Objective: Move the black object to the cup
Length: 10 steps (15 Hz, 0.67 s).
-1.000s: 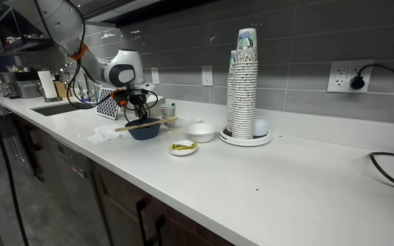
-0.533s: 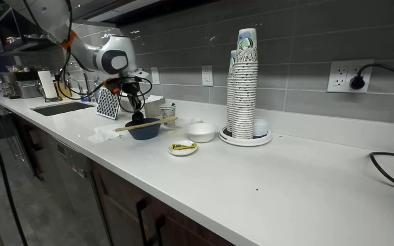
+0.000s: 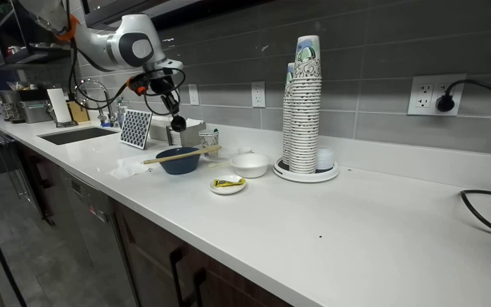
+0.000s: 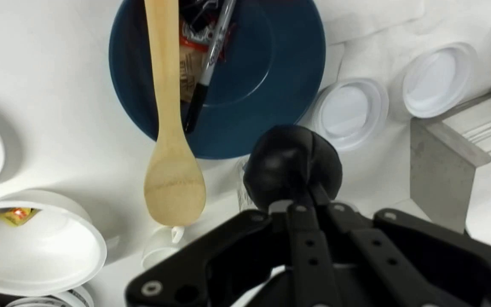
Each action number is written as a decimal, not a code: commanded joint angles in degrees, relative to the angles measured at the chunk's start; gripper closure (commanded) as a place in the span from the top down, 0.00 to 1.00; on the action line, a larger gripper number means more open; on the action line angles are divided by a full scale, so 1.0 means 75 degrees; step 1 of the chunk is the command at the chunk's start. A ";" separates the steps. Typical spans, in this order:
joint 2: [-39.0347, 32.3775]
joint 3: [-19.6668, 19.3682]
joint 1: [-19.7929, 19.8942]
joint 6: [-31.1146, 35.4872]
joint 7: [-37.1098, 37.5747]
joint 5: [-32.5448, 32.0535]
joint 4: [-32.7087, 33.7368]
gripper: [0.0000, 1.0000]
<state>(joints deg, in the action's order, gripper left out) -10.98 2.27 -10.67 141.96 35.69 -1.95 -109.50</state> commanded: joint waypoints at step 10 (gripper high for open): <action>-0.1410 -0.0614 -0.0172 0.1513 0.0473 -0.0586 0.1501 0.01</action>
<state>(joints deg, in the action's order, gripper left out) -17.76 -0.87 -10.79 152.18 37.29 -4.67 -102.72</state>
